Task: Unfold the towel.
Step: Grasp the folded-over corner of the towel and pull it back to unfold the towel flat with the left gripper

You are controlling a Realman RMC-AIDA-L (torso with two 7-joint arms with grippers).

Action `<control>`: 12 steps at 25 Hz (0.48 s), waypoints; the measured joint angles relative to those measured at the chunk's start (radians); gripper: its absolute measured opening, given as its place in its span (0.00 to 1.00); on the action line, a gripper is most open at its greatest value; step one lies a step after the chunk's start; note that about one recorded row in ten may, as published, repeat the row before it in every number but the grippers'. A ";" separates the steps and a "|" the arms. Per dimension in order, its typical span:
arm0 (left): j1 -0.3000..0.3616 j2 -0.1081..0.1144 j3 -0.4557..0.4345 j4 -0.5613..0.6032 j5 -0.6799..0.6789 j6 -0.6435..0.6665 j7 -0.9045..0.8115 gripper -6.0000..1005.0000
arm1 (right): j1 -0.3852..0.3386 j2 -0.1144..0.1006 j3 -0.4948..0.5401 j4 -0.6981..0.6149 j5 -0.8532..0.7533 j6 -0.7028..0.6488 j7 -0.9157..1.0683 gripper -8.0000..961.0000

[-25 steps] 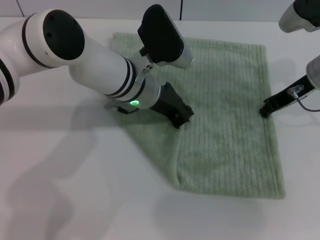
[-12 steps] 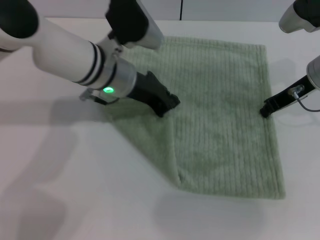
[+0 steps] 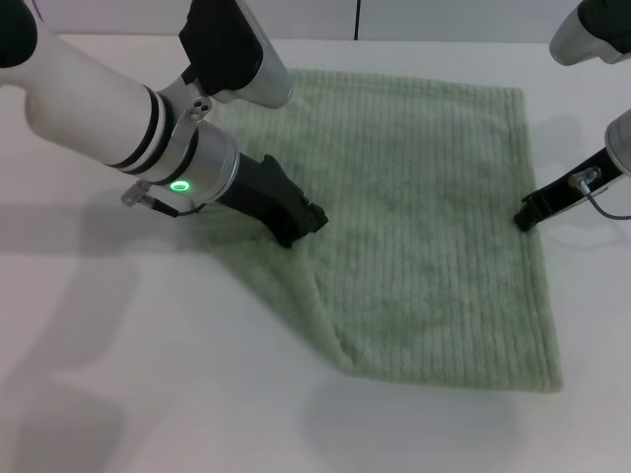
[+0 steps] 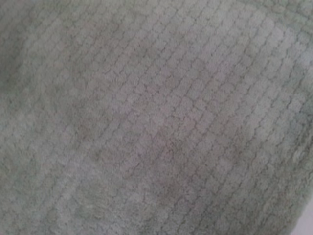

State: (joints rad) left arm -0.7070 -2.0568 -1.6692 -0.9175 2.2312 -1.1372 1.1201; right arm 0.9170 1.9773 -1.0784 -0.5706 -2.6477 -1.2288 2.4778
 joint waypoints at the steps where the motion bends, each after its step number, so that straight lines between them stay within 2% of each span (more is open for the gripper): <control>1: 0.003 0.001 -0.003 -0.007 0.001 -0.009 0.003 0.04 | 0.000 0.000 0.000 0.000 0.000 0.000 0.000 0.01; 7: 0.052 0.000 -0.096 -0.105 0.001 -0.126 0.069 0.04 | 0.002 0.000 0.000 0.000 0.000 -0.001 0.000 0.01; 9: 0.057 0.001 -0.135 -0.115 0.001 -0.186 0.092 0.04 | 0.002 0.000 0.000 0.000 0.000 -0.001 0.000 0.01; 12: 0.058 0.005 -0.152 -0.114 0.004 -0.206 0.104 0.04 | 0.002 0.000 0.000 0.000 0.000 -0.001 -0.001 0.01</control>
State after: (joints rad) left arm -0.6490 -2.0514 -1.8212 -1.0310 2.2349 -1.3430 1.2239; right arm 0.9189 1.9772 -1.0784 -0.5706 -2.6478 -1.2301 2.4771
